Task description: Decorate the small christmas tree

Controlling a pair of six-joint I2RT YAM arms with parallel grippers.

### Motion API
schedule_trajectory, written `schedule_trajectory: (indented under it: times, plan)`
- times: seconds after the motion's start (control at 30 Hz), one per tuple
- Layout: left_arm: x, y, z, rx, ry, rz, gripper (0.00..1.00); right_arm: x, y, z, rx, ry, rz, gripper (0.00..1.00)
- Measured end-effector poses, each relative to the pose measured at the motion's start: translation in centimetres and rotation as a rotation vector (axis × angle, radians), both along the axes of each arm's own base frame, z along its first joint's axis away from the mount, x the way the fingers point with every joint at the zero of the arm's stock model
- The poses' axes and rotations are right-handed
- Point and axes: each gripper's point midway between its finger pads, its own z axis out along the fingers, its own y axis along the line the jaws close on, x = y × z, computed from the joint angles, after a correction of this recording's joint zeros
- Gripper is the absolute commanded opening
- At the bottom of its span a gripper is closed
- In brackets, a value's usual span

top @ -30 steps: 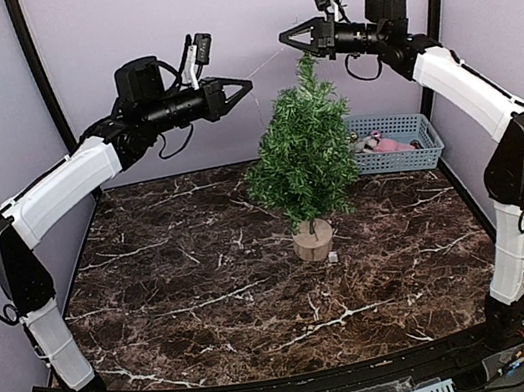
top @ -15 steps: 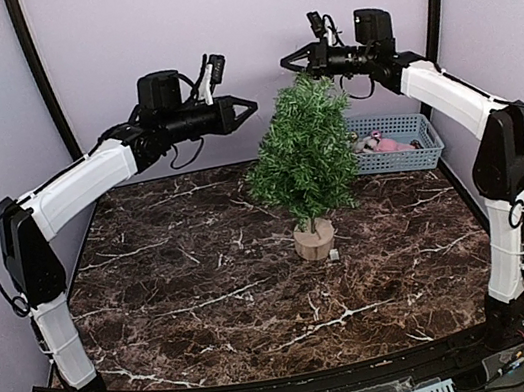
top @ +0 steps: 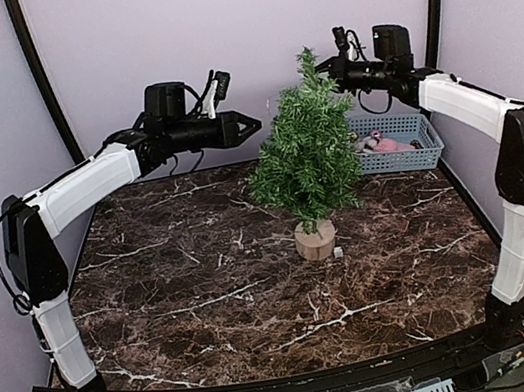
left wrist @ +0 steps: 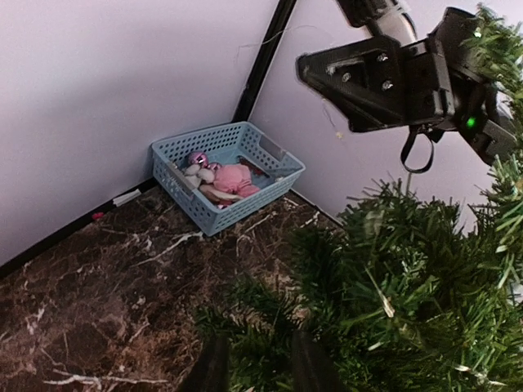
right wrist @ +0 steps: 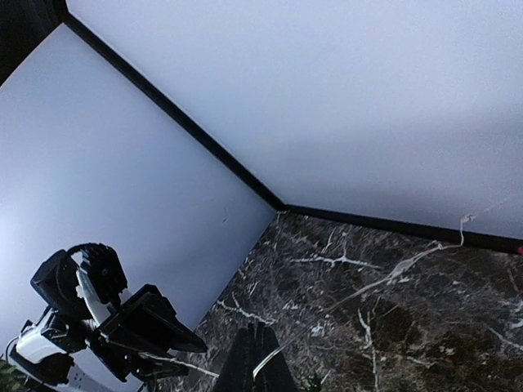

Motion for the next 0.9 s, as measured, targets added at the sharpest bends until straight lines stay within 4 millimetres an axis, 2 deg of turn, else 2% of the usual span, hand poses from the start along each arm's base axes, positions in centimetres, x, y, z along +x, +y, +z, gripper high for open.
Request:
schedule_trajectory:
  times: [0.1,0.17,0.23,0.33,0.4,0.5,0.6,0.67,0.9]
  plan:
    - [0.0,0.7,-0.9,0.029,0.011,0.018,0.64,0.3,-2.4,1.1,0.01,-0.031,-0.073,0.0]
    - [-0.3,1.6,-1.3,0.053,0.014,0.041,0.71,0.2,-3.7,1.7,0.015,-0.052,-0.111,0.0]
    - [-1.0,2.4,-1.0,0.069,0.004,0.061,0.75,-0.3,-4.1,2.1,0.016,-0.069,-0.131,0.0]
    - [-2.8,2.9,0.6,0.075,-0.036,0.074,0.78,-1.1,-4.4,1.8,0.005,-0.076,-0.153,0.0]
    - [-4.7,2.4,2.1,0.073,-0.073,0.07,0.79,-1.5,-4.6,1.5,-0.006,-0.076,-0.169,0.0]
    - [-8.1,0.6,3.9,0.069,-0.126,0.043,0.79,-2.1,-5.2,0.6,-0.031,-0.07,-0.194,0.0]
    - [-11.0,-1.0,4.0,0.07,-0.143,0.011,0.8,-3.1,-5.9,-0.4,-0.062,-0.065,-0.219,0.09]
    - [-12.2,-1.3,3.2,0.082,-0.14,0.007,0.8,-4.0,-6.5,-0.8,-0.087,-0.065,-0.239,0.16]
    - [-12.0,0.4,-0.2,0.134,-0.096,0.09,0.82,-7.9,-9.9,0.1,-0.168,-0.104,-0.367,0.41]
